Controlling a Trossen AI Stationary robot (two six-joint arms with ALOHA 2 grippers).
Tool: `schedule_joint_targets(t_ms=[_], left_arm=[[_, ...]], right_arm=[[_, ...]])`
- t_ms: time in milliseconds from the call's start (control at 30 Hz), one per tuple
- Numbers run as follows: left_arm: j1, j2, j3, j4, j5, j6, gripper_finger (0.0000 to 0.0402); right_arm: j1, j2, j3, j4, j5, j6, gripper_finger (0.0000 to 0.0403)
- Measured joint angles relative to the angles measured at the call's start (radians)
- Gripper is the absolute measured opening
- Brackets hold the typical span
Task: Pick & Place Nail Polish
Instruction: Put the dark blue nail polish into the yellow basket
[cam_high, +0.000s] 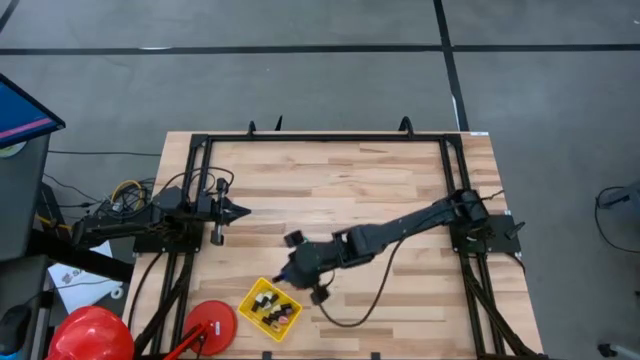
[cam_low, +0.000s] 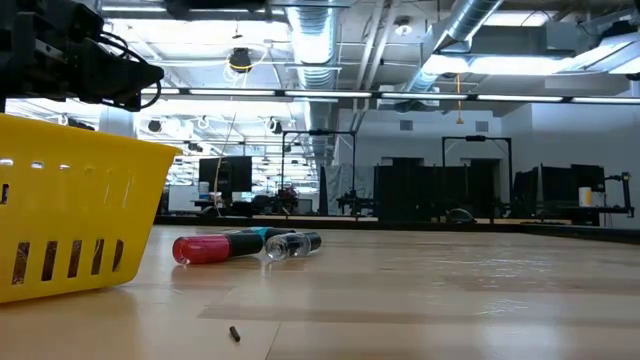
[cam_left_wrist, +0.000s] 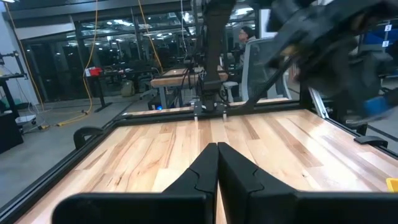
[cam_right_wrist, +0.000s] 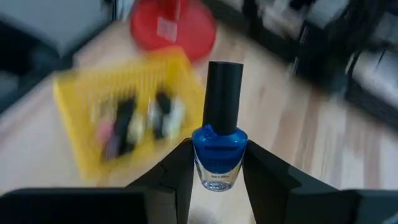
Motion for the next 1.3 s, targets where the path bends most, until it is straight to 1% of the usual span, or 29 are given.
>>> schedule_joint_targets(t_ms=[33,100,167,267,300,433,667,833,1067,1300], left_arm=[[0.000,0.000,0.000,0.000,0.000,0.000,0.0001],[0.000,0.000,0.000,0.000,0.000,0.000,0.0001],[0.000,0.000,0.000,0.000,0.000,0.000,0.0001],[0.000,0.000,0.000,-0.001,0.000,0.000,0.0001],[0.000,0.000,0.000,0.000,0.000,0.000,0.0001],[0.000,0.000,0.000,0.000,0.000,0.000,0.0001],[0.000,0.000,0.000,0.000,0.000,0.000,0.0001],[0.000,0.000,0.000,0.000,0.000,0.000,0.0001],[0.000,0.000,0.000,0.000,0.000,0.000,0.0001],[0.000,0.000,0.000,0.000,0.000,0.000,0.0001]], right_arm=[[0.006,0.016,0.006,0.048,0.000,-0.001,0.0114],[0.019,0.024,-0.001,0.043,-0.003,-0.003,0.0116],[0.029,0.065,0.005,0.121,-0.009,-0.002,0.0117],[0.031,0.112,-0.001,0.140,-0.021,-0.002,0.0117],[0.031,0.133,0.000,0.179,-0.026,0.004,0.0117],[0.028,0.177,0.002,0.230,-0.026,0.008,0.0117],[0.030,0.181,0.002,0.238,-0.032,0.047,0.0117],[0.031,0.182,0.002,0.271,-0.095,0.061,0.0117],[0.037,0.230,0.006,0.332,-0.105,0.085,0.0118],[0.035,0.251,0.003,0.317,-0.104,0.098,0.0118]])
